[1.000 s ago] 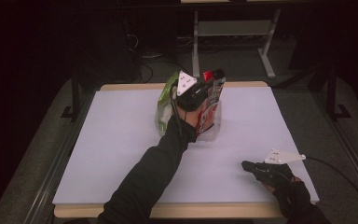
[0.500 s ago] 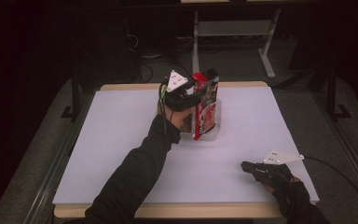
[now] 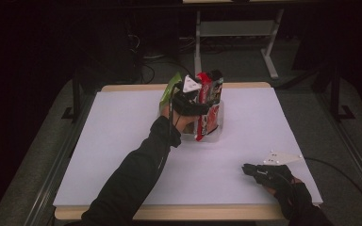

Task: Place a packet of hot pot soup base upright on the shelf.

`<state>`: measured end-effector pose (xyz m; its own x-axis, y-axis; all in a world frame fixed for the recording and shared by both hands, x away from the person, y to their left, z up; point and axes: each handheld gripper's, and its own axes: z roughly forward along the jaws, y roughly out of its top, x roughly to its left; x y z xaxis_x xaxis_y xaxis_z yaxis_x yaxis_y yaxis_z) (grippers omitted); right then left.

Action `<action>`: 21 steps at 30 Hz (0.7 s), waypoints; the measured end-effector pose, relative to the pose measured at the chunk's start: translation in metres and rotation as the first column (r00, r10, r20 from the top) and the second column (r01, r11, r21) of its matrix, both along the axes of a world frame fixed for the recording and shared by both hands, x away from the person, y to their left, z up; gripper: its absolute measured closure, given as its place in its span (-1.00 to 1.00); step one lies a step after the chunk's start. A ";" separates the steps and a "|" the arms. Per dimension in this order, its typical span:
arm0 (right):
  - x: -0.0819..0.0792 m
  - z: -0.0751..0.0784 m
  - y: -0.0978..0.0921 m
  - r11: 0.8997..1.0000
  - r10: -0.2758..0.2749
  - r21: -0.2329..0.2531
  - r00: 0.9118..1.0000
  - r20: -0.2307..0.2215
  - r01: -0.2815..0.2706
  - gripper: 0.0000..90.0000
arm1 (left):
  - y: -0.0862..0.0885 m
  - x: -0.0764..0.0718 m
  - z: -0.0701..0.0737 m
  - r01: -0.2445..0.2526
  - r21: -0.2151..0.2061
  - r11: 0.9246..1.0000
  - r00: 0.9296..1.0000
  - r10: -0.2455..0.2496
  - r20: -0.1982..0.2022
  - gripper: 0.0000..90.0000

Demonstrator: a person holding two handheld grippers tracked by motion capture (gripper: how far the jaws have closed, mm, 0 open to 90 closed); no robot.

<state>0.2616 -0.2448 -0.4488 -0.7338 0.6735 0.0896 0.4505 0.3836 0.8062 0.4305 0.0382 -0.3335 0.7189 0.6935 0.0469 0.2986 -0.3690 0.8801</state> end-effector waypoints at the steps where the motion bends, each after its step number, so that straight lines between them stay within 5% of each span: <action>1: 0.000 0.000 0.000 1.000 -0.001 0.001 1.000 -0.006 0.001 0.78 | -0.002 0.003 -0.001 -0.003 0.007 1.000 1.000 0.003 -0.013 -0.27; 3: 0.000 -0.001 0.000 1.000 0.001 0.000 1.000 -0.010 -0.001 0.77 | -0.006 0.007 -0.005 -0.004 0.009 1.000 0.999 0.005 -0.052 -0.20; 10: 0.001 -0.003 -0.002 1.000 0.008 0.007 1.000 -0.026 -0.007 0.74 | -0.009 0.011 -0.015 -0.069 0.015 0.997 0.995 0.070 -0.074 0.17; 13: 0.001 -0.003 -0.001 1.000 0.013 0.009 0.999 -0.032 -0.013 0.72 | -0.002 0.013 -0.017 -0.091 -0.025 0.996 0.993 0.088 -0.082 0.47; 17: 0.001 -0.003 -0.001 1.000 0.008 0.007 1.000 -0.030 -0.007 0.69 | -0.003 0.005 -0.022 -0.100 -0.121 0.988 0.995 0.099 -0.014 0.57; 21: 0.001 -0.002 -0.001 1.000 0.011 0.008 1.000 -0.023 -0.011 0.69 | -0.009 -0.005 -0.024 -0.092 -0.245 0.965 0.989 0.117 0.089 0.63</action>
<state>0.2621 -0.2462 -0.4509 -0.7388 0.6646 0.1119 0.4650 0.3826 0.7984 0.4255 0.0296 -0.3576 0.6419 0.7644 -0.0602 0.2282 -0.1155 0.9667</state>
